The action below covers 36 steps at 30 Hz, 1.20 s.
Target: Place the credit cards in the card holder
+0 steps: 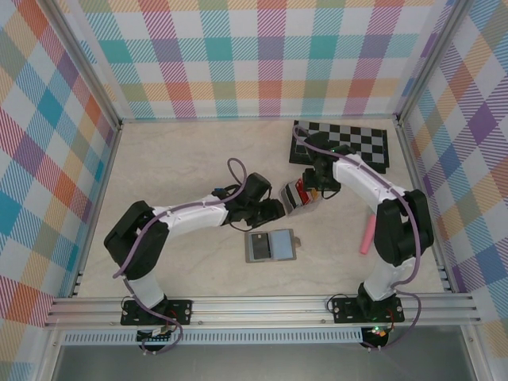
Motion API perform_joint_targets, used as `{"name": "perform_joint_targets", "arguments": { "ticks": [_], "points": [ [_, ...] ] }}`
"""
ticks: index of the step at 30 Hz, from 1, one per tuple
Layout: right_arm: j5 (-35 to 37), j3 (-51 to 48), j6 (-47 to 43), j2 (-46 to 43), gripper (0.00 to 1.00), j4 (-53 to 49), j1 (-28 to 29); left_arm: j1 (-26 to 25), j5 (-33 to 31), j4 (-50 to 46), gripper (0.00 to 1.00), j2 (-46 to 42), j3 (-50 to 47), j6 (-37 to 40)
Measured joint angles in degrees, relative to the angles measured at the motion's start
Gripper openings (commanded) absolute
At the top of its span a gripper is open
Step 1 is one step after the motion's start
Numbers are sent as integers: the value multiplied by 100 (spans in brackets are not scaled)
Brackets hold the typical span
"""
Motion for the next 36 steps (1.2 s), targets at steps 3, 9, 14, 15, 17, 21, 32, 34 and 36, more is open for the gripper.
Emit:
{"name": "perform_joint_targets", "arguments": {
  "ticks": [3,9,14,15,17,21,32,34,36],
  "points": [
    [-44,203,-184,245,64,-33,-48,26,52,-2,57,149,210,2],
    [83,494,-431,651,62,-120,-48,74,131,-7,57,343,463,2],
    [214,538,-518,678,62,-181,-48,107,166,-7,57,363,470,2],
    [232,555,-542,678,61,-188,-48,111,166,-7,57,363,470,2],
    [267,579,-573,678,60,-199,-48,111,166,-9,57,363,470,2],
    [306,590,-605,682,60,-205,-48,111,170,-7,57,363,470,0],
    [490,756,-745,839,57,-286,-33,116,203,-7,57,363,470,0],
    [564,809,-767,839,53,-295,-33,116,205,-7,57,363,470,0],
    [605,828,-809,837,51,-289,-33,116,205,-7,57,363,470,0]
  ]
}}
